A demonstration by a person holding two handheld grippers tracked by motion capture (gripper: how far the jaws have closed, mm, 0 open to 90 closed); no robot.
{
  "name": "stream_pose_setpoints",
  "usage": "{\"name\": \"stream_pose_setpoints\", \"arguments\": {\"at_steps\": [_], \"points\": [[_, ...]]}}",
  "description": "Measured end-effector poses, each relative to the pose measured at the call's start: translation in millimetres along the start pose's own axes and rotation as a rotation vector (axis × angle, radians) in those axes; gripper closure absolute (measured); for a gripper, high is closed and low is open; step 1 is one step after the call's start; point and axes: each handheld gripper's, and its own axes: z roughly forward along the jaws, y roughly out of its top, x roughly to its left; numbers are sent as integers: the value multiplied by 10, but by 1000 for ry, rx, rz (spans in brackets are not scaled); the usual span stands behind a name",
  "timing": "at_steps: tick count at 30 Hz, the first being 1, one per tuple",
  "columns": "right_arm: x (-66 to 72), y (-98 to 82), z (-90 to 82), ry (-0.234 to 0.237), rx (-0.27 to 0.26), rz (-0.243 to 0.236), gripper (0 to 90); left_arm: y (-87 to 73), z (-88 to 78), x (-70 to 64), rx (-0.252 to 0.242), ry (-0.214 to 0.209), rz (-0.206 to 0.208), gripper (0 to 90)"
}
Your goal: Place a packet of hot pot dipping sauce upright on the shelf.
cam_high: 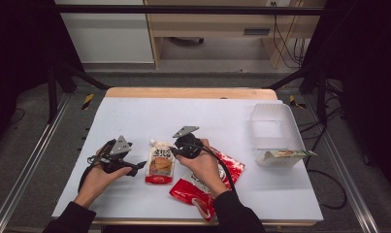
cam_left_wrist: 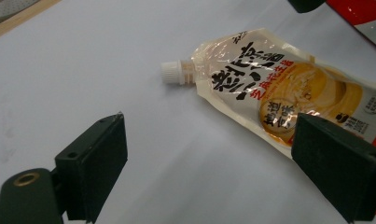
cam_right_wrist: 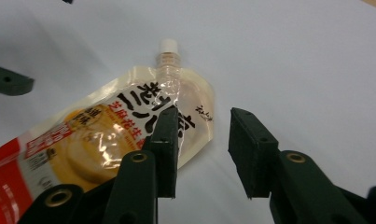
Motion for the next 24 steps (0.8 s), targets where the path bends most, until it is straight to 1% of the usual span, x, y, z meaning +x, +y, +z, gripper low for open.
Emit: {"name": "stream_pose_setpoints", "arguments": {"at_steps": [2, 4, 5, 9, 12, 15, 20, 21, 24], "points": [[-21, 7, 83, -4, 3, 15, 649, 6, -10, -3, -9, 2, 2, 104], [-26, 7, 110, -7, 7, 15, 649, 6, -11, -3, -9, 2, 2, 104], [-36, 9, 154, -17, 12, 7, 644, 4, -11, -4, -8, 2, 1, 103], [-55, 26, 205, -23, 19, 6, 625, 0, -20, 0, -9, 5, -1, 104], [-63, 38, 243, -19, 23, 25, 615, -2, -28, 7, -12, 6, -4, 105], [-65, 46, 297, -17, 34, 21, 607, -7, -38, 24, -19, 7, -15, 108], [-63, 42, 344, -12, 36, 30, 608, -11, -50, 38, -22, 6, -19, 110], [-61, 32, 372, -5, 48, 31, 609, -13, -53, 40, -26, 7, -22, 111], [-55, 23, 387, -2, 58, 36, 610, -15, -52, 41, -27, 6, -23, 112]]}}
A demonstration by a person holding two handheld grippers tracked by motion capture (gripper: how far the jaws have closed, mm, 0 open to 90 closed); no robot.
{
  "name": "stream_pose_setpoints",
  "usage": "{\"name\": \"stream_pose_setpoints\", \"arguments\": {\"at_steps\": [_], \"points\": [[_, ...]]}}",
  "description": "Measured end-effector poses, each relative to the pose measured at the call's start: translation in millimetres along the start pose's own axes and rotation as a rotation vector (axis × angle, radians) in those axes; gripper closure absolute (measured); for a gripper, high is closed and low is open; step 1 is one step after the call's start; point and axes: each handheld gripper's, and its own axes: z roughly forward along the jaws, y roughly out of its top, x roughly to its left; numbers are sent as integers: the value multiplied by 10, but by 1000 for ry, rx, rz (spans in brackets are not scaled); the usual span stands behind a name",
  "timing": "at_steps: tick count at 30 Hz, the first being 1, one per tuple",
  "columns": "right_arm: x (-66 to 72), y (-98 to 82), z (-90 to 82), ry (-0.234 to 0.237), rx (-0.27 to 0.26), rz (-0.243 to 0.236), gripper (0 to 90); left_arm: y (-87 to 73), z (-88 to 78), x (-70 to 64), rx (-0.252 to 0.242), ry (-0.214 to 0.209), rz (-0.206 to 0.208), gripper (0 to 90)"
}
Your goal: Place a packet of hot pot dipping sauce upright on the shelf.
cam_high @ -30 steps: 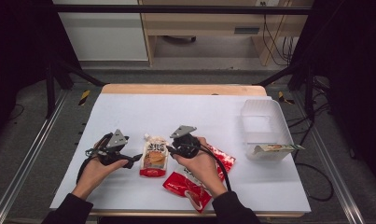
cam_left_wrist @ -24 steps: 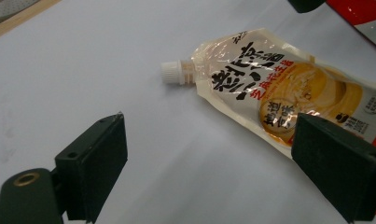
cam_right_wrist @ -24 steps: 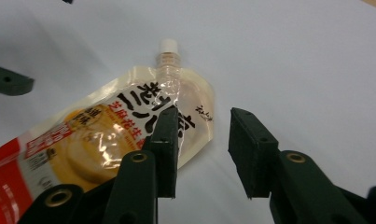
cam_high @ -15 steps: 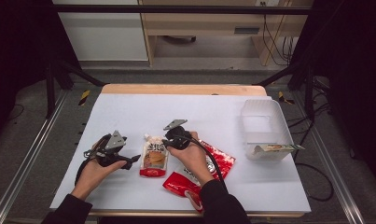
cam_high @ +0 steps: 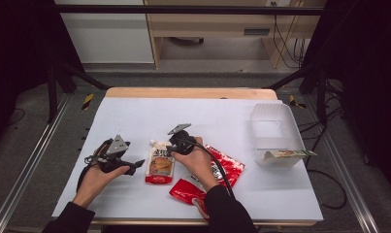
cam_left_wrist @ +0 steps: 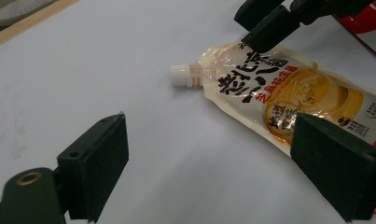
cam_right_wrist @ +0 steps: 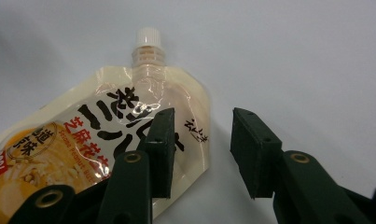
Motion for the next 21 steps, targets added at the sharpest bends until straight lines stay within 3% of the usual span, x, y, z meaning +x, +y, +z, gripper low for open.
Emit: {"name": "stream_pose_setpoints", "arguments": {"at_steps": [5, 11, 17, 21], "points": [[13, -10, 32, 17, 6, 7, 616, 3, 7, -7, 3, -7, 4, 114], [39, -15, 38, 36, 13, 15, 703, 9, 9, -21, 2, -10, 1, 116], [54, -12, 14, 45, 19, 4, 851, 18, 10, -21, 4, -15, 6, 116], [65, -6, 0, 48, 12, -6, 878, 15, 8, -21, 2, -17, 6, 116]]}}
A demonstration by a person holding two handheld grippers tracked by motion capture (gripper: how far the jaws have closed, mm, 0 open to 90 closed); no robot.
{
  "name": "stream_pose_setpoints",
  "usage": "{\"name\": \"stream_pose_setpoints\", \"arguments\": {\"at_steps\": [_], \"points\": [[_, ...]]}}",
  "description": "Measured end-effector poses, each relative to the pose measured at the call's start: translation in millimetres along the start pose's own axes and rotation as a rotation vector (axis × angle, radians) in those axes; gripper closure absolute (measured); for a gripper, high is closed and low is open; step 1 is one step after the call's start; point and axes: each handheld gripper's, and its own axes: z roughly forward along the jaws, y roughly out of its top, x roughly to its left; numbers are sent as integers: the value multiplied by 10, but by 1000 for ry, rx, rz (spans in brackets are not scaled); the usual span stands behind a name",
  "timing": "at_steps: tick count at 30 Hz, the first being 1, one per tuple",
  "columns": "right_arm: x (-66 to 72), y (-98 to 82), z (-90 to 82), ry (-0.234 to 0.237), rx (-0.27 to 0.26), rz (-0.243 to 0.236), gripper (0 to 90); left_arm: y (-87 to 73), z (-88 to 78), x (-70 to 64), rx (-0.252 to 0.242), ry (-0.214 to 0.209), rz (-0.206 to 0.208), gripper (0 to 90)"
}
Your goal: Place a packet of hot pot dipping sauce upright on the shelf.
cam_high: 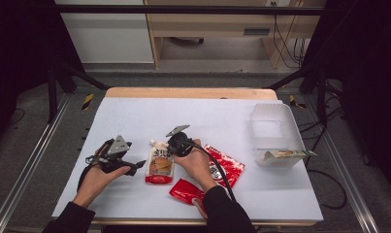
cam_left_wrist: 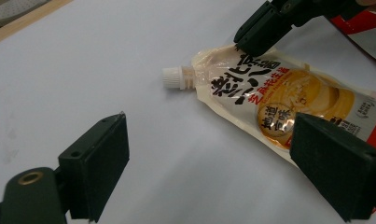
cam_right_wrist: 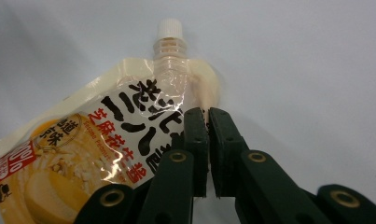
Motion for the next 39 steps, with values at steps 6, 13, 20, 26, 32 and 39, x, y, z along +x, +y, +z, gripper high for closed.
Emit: {"name": "stream_pose_setpoints", "arguments": {"at_steps": [6, 13, 20, 26, 32, 39], "points": [[38, 35, -81, -10, -17, -34, 895, -1, -20, 18, -3, 0, -6, 116], [77, 118, -302, -6, -64, -73, 900, 18, -52, 34, -18, -4, -16, 117], [130, 255, -577, 4, -116, -122, 900, 123, -159, 33, -46, -1, -12, 116], [198, 389, -815, 30, -168, -163, 900, 319, -287, 12, -71, -8, 4, 121], [246, 432, -960, 58, -198, -196, 900, 470, -354, 19, -40, -45, 52, 124], [249, 428, -1027, 89, -208, -229, 900, 622, -282, 15, -7, -79, 93, 132]]}}
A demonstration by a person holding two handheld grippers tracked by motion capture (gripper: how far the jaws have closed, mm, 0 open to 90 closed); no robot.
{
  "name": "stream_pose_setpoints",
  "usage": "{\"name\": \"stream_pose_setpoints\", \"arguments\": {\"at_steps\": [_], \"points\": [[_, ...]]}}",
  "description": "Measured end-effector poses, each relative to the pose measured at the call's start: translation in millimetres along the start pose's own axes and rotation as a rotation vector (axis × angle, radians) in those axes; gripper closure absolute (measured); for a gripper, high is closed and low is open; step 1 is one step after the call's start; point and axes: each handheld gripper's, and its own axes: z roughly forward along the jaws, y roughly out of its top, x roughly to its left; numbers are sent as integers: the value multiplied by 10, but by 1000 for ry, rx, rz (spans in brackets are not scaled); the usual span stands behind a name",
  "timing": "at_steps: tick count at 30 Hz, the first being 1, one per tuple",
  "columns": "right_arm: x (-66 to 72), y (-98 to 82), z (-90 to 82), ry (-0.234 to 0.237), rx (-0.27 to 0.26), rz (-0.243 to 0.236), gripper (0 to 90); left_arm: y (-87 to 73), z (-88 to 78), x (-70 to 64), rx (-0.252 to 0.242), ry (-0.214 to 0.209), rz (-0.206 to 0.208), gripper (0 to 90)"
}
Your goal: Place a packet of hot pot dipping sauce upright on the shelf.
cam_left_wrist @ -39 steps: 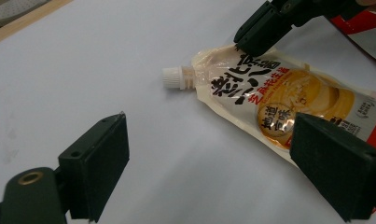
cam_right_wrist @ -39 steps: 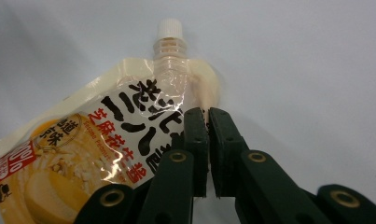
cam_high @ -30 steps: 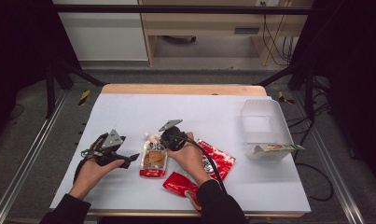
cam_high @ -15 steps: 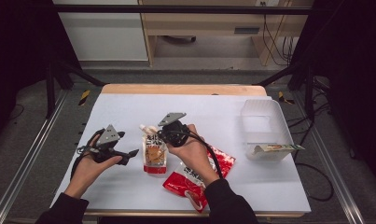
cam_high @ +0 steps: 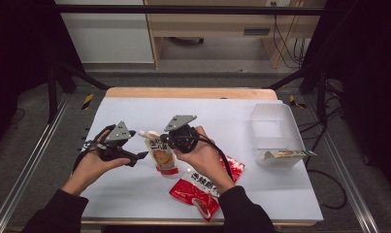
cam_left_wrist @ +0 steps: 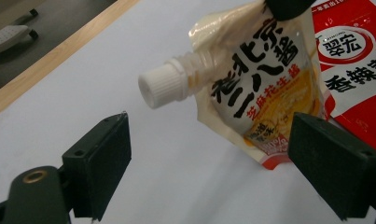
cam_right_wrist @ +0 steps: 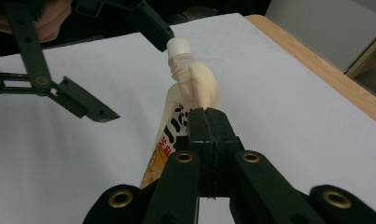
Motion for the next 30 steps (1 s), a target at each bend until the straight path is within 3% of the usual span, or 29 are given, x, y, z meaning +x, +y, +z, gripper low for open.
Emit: {"name": "stream_pose_setpoints", "arguments": {"at_steps": [12, 20, 26, 30], "points": [[20, 22, -44, 38, -11, -39, 900, 102, 91, 84, -22, -54, 13, 227], [61, 30, -64, 67, -11, -70, 900, 141, 74, 108, -38, -96, 33, 497], [45, -16, -120, 58, -3, -70, 900, 174, 48, 85, -31, -131, 22, 618], [23, -53, -181, 54, 7, -70, 900, 225, 29, 22, -20, -154, 35, 667]]}}
